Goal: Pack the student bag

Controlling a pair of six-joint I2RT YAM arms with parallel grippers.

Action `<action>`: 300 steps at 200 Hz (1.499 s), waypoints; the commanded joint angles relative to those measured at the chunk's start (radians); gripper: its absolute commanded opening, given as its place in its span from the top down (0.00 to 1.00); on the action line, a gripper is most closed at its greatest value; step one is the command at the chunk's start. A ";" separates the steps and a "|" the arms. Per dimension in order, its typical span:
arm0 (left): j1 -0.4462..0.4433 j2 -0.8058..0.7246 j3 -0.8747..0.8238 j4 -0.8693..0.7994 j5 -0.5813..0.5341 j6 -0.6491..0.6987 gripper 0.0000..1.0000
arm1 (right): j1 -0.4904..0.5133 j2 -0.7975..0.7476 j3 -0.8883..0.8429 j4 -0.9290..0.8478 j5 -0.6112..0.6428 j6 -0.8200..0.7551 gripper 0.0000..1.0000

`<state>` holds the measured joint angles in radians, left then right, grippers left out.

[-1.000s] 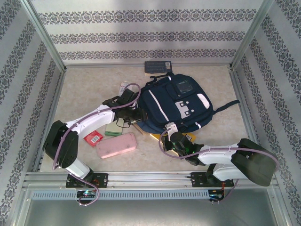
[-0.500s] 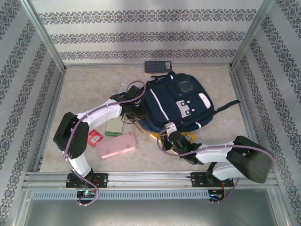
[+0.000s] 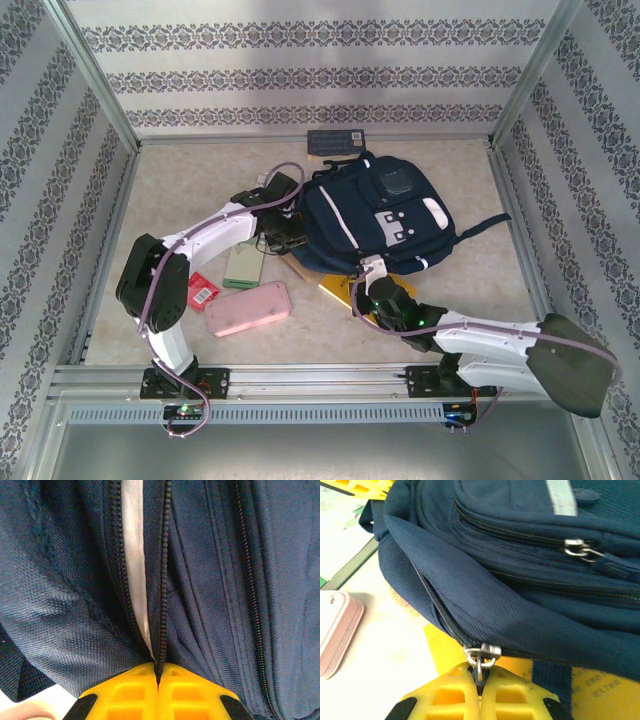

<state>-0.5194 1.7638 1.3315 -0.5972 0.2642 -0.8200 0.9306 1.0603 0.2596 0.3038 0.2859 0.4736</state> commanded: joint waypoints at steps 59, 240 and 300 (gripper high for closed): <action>0.096 -0.085 0.056 -0.014 -0.112 -0.011 1.00 | -0.123 -0.227 -0.018 -0.328 0.064 0.045 1.00; 0.048 -0.087 0.191 -0.040 -0.026 0.118 1.00 | -0.507 -0.036 0.367 -0.755 -0.312 0.193 0.50; 0.065 -0.125 0.075 0.067 0.063 0.082 1.00 | -0.246 0.245 0.714 -0.740 -0.243 0.036 0.24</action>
<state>-0.4637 1.6749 1.4322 -0.6056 0.2832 -0.7395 0.6128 1.2148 0.8810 -0.4538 0.0277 0.5884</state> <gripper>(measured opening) 0.057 0.723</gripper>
